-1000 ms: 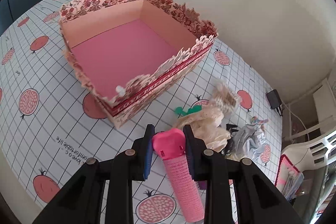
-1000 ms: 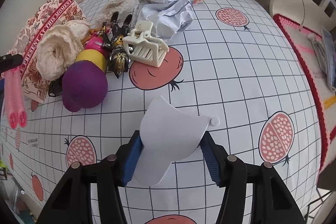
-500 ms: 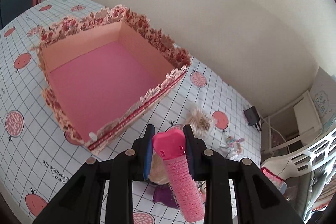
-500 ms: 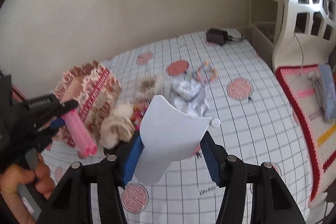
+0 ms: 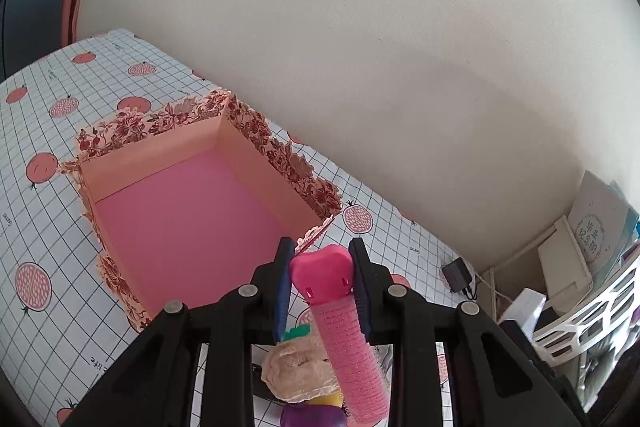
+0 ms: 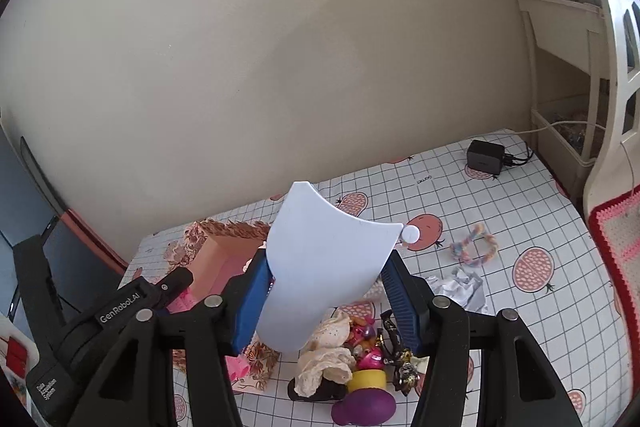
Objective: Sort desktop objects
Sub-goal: 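Carry the pink toy and white piece into the pink gift box and release both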
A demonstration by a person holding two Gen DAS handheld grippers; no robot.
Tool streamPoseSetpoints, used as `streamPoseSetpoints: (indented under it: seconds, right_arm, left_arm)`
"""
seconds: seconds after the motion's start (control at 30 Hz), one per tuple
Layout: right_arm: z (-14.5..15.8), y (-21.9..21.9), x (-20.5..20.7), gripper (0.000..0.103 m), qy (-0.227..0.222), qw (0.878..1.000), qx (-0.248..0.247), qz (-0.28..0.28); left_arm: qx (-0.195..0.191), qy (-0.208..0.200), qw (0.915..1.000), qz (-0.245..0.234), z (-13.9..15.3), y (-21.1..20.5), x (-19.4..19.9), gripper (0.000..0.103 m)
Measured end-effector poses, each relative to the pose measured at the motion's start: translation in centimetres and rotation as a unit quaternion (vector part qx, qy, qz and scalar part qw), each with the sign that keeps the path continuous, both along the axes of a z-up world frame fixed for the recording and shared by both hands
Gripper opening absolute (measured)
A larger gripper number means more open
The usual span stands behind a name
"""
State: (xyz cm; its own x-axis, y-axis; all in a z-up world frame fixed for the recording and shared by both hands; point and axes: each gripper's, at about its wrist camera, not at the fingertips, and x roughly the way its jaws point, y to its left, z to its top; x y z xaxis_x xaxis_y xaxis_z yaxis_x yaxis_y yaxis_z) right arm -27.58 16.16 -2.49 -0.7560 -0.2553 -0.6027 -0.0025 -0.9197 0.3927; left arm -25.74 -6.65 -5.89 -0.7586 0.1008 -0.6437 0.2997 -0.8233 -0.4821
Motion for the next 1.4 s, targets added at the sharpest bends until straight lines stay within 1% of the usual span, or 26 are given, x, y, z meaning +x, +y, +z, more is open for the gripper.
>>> streamPoseSetpoints:
  seconds: [0.1, 0.2, 0.43, 0.53, 0.67, 0.9, 1.07, 1.17, 1.23, 1.4]
  right_arm:
    - [-0.5, -1.3, -0.6, 0.059, -0.001, 1.0, 0.015, 0.025]
    - [-1.0, -2.5, -0.9, 0.059, 0.001, 0.999, 0.014, 0.045]
    - [-1.9, -5.9, -1.2, 0.059, 0.005, 0.996, 0.013, 0.092]
    - [-2.0, -7.3, -1.2, 0.059, 0.01, 0.994, 0.016, 0.107]
    - [-2.6, -9.1, -1.3, 0.059, 0.011, 0.992, 0.013, 0.124]
    - [-3.7, -12.0, -1.2, 0.059, 0.014, 0.988, 0.016, 0.152]
    - [-4.3, -13.9, -1.1, 0.059, 0.013, 0.986, 0.018, 0.166]
    - [-4.2, -14.9, -1.0, 0.059, 0.014, 0.985, 0.022, 0.172]
    - [-4.2, -15.6, -1.0, 0.059, 0.015, 0.984, 0.025, 0.176]
    - [-4.7, -16.4, -1.3, 0.059, 0.012, 0.983, 0.028, 0.179]
  left_arm:
    - [-0.002, 0.01, 0.9999, 0.005, 0.2, -0.6, 0.2, 0.029]
    - [-0.002, 0.021, 0.9996, 0.017, 0.4, -1.9, 0.7, 0.029]
    - [-0.012, 0.04, 0.996, 0.079, 0.7, -6.6, 2.3, 0.029]
    - [0.001, 0.046, 0.9928, 0.11, 0.5, -9.1, 3.2, 0.029]
    - [0.008, 0.048, 0.9881, 0.146, 0.2, -11.7, 4.4, 0.029]
    - [0.03, 0.052, 0.9807, 0.186, -0.8, -15.2, 6.1, 0.029]
    - [0.037, 0.055, 0.9765, 0.205, -1.5, -16.9, 6.7, 0.029]
    - [0.033, 0.061, 0.975, 0.211, -1.5, -17.4, 7.0, 0.029]
    - [0.028, 0.063, 0.9752, 0.21, -1.5, -17.5, 6.9, 0.029]
    - [0.03, 0.074, 0.9777, 0.194, -1.7, -17.1, 6.3, 0.029]
